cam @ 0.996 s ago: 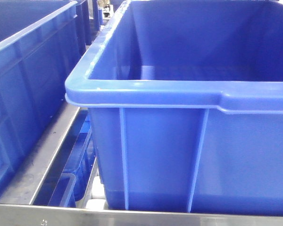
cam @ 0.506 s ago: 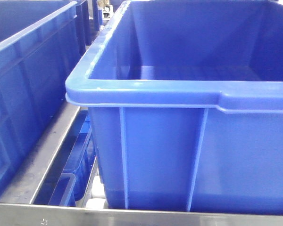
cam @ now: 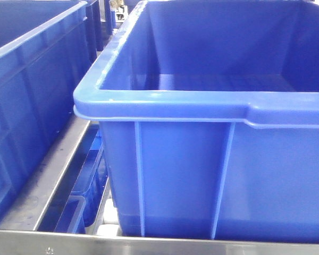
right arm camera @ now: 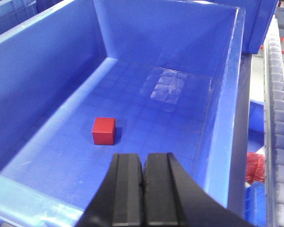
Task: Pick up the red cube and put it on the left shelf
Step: 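Withdraw the open right gripper up out of the blue crate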
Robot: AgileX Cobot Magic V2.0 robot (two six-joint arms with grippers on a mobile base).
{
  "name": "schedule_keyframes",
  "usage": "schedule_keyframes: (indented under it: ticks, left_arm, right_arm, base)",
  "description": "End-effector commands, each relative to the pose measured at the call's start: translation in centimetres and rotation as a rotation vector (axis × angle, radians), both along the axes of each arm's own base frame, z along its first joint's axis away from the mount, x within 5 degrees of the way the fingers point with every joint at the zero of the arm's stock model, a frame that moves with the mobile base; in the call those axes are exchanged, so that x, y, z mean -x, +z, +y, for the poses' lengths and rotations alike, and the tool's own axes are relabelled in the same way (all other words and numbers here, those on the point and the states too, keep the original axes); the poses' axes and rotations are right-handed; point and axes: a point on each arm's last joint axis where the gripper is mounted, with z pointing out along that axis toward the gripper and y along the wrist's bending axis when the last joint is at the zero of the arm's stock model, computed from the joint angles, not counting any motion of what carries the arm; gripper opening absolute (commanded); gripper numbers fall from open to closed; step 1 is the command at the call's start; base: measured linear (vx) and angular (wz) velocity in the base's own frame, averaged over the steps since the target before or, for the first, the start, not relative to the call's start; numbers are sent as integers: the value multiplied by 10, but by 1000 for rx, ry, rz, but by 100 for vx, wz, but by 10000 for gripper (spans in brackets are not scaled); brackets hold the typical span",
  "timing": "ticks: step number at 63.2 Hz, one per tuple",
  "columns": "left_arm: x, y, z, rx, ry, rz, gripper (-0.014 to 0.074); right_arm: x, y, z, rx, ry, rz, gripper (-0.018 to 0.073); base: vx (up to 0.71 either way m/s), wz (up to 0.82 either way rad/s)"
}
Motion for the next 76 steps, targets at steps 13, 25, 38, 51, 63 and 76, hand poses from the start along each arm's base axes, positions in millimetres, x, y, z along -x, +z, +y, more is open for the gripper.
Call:
schedule_keyframes:
  ticks: [13,25,38,51,63,76]
  left_arm:
    - [0,0,0,16,2,-67,102]
    - [0,0,0,16,2,-67,102]
    - [0,0,0,16,2,-67,102]
    - [0,0,0,16,2,-67,102]
    - [0,0,0,16,2,-67,102]
    - [0,0,0,16,2,-67,102]
  right_arm:
    - [-2,14,1,25,1,-97,46]
    - [-2,14,-1,18,-47,-93,46]
    - [-4,11,-3,10,-192,-112,46]
    - [-15,-13,-5,-60,-314,-180,46]
    - [-18,-42,-7,-67,-343,-234,46]
    - [-12,-73,-7,-99,-346,-266,46]
  base:
    - [0,0]
    - [0,0]
    - [-1,-5]
    - [-1,-4]
    - [0,0]
    - [0,0]
